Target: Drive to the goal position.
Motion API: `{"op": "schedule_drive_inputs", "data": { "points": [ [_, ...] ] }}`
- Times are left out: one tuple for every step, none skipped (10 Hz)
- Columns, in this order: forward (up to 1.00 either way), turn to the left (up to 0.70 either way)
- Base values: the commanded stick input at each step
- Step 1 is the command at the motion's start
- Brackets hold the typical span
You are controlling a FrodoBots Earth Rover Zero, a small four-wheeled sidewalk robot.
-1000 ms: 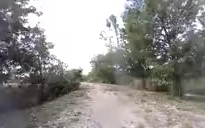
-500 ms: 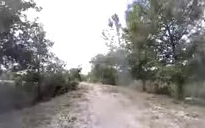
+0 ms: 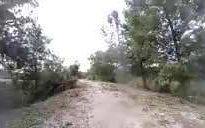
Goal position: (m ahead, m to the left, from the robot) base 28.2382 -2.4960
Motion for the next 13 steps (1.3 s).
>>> {"op": "schedule_drive_inputs", "data": {
  "points": [
    [0.45, 0.00],
    [0.45, 0.00],
    [0.45, 0.00],
    [0.45, 0.00],
    [0.45, 0.00],
    [0.45, 0.00],
    [0.45, 0.00],
    [0.45, 0.00],
    [0.45, 0.00],
    [0.45, 0.00],
    [0.45, 0.00],
    [0.45, 0.00],
    [0.45, 0.00]
  ]
}}
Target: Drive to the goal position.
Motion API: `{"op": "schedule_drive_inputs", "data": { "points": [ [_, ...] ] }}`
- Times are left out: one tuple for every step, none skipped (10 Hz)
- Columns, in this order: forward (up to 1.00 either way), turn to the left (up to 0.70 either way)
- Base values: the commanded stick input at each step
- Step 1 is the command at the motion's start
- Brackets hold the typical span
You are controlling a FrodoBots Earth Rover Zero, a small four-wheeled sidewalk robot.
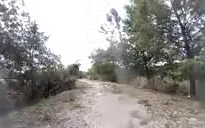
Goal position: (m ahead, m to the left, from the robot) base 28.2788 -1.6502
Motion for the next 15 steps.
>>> {"op": "schedule_drive_inputs", "data": {
  "points": [
    [0.45, 0.00],
    [0.45, 0.00],
    [0.45, 0.00],
    [0.45, 0.00],
    [0.45, 0.00],
    [0.45, 0.00],
    [0.45, 0.00],
    [0.45, 0.00],
    [0.45, 0.00],
    [0.45, 0.00],
    [0.45, 0.00],
    [0.45, 0.00],
    [0.45, 0.00],
    [0.45, 0.00],
    [0.45, 0.00]
  ]
}}
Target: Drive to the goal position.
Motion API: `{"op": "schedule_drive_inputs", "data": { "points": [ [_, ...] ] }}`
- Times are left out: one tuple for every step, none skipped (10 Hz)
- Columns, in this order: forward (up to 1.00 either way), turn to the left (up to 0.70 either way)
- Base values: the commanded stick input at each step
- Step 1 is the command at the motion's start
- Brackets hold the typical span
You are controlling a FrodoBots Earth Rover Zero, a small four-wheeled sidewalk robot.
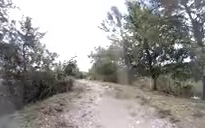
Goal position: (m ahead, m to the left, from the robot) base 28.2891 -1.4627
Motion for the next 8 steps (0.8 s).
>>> {"op": "schedule_drive_inputs", "data": {
  "points": [
    [0.45, 0.00],
    [0.45, 0.00],
    [0.45, 0.00],
    [0.45, 0.00],
    [0.45, 0.00],
    [0.45, 0.00],
    [0.45, 0.00],
    [0.45, 0.00]
  ]
}}
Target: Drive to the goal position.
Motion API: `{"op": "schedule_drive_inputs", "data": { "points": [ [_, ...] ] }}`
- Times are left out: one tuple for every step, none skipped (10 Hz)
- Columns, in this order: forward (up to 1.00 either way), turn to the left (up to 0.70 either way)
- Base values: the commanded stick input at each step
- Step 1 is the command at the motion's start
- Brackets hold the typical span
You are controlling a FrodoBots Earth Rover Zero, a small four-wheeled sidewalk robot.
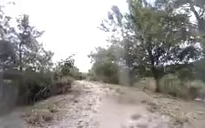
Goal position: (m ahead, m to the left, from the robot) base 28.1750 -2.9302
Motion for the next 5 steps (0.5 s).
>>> {"op": "schedule_drive_inputs", "data": {
  "points": [
    [0.45, 0.00],
    [0.45, 0.00],
    [0.45, 0.00],
    [0.45, 0.00],
    [0.45, 0.00]
  ]
}}
